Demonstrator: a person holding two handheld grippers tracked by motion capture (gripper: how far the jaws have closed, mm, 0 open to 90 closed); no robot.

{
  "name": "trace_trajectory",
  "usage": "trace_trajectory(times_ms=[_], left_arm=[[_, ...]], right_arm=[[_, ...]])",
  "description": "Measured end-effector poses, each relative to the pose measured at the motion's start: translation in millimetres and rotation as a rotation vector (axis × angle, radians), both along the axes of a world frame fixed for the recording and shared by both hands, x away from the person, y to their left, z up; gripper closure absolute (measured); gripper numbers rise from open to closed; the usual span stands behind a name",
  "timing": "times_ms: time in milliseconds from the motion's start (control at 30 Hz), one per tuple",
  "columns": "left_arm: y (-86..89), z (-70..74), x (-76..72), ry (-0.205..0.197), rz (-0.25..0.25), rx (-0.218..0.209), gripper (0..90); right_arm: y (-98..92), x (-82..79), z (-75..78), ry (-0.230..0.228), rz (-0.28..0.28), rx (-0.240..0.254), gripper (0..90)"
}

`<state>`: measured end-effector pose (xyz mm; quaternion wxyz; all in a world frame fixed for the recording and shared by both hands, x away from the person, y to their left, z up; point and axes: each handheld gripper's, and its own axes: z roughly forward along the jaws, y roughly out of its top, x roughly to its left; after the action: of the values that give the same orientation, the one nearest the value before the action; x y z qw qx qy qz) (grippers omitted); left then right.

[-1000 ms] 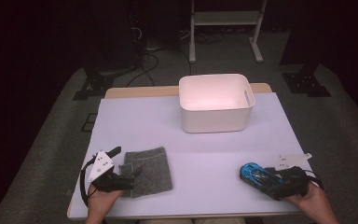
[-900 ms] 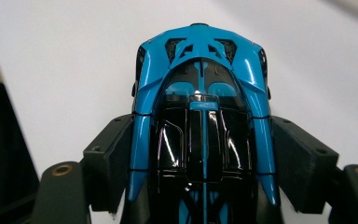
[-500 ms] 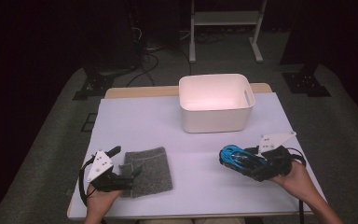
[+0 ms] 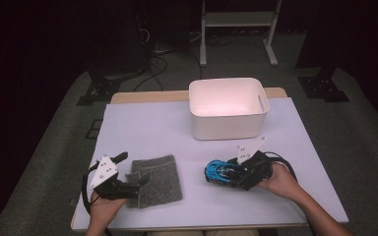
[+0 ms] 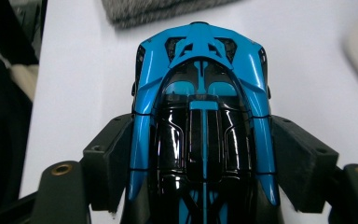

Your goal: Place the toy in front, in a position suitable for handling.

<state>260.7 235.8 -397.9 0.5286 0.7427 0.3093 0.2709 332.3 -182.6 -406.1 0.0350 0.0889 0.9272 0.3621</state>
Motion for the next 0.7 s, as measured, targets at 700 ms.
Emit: trace_trajectory(times_ms=[700], left_arm=[[-16.5, -5.0, 4.2, 0.035, -0.155, 0.112, 0.0]], right_arm=[[31.6, 6.4, -38.3, 0.039, 0.126, -0.081, 26.4]])
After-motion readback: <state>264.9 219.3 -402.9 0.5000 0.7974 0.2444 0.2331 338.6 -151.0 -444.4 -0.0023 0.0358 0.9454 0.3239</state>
